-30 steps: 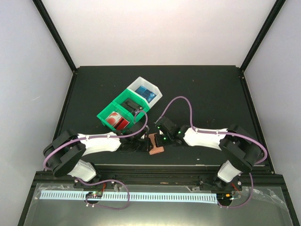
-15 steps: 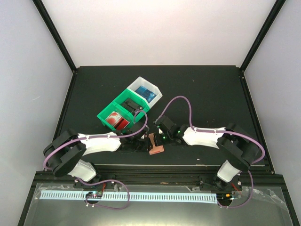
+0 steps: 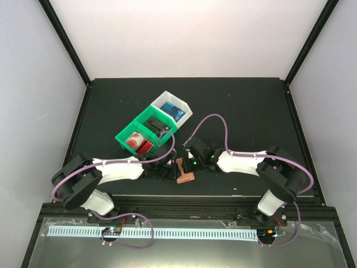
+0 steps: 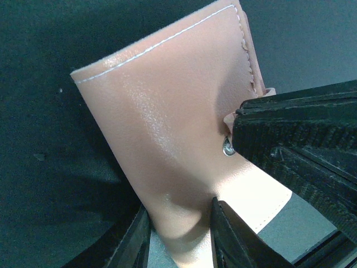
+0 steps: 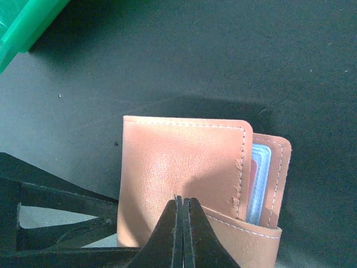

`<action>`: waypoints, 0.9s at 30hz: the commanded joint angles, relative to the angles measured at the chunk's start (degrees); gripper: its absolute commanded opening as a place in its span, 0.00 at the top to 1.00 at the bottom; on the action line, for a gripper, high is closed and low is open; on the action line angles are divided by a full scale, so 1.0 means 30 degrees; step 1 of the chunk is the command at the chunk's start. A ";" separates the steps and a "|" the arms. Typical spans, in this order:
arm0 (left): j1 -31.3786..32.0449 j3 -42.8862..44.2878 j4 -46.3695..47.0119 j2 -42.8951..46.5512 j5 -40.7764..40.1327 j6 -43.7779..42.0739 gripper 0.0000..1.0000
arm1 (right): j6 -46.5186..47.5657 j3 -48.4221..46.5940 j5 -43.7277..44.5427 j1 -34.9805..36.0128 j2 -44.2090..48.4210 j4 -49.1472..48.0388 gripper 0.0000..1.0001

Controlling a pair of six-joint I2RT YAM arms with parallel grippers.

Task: Put the credit cards into the card holder
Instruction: Close the card holder at the center of the board.

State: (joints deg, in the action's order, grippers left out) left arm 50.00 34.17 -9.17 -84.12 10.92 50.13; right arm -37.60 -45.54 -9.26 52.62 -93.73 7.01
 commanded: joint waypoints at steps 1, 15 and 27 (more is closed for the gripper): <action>0.0209 -0.0551 -0.1031 -0.1369 -0.0361 0.0078 0.69 | -0.0093 0.1033 -0.2477 0.0419 -0.0296 0.1165 0.99; 0.0209 -0.0392 -0.1126 -0.1581 -0.0389 0.0038 0.71 | 0.0010 0.1087 -0.3241 0.0402 -0.0353 0.0586 0.99; 0.0209 -0.0142 -0.1173 -0.1898 -0.0417 -0.0069 0.71 | 0.0058 0.1518 -0.3616 0.0821 -0.1714 0.0883 0.99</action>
State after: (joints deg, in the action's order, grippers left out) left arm 49.98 34.83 -10.00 -85.14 10.66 50.11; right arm -37.32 -44.16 -12.23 52.23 -94.41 3.36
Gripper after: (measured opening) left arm 0.291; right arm 0.009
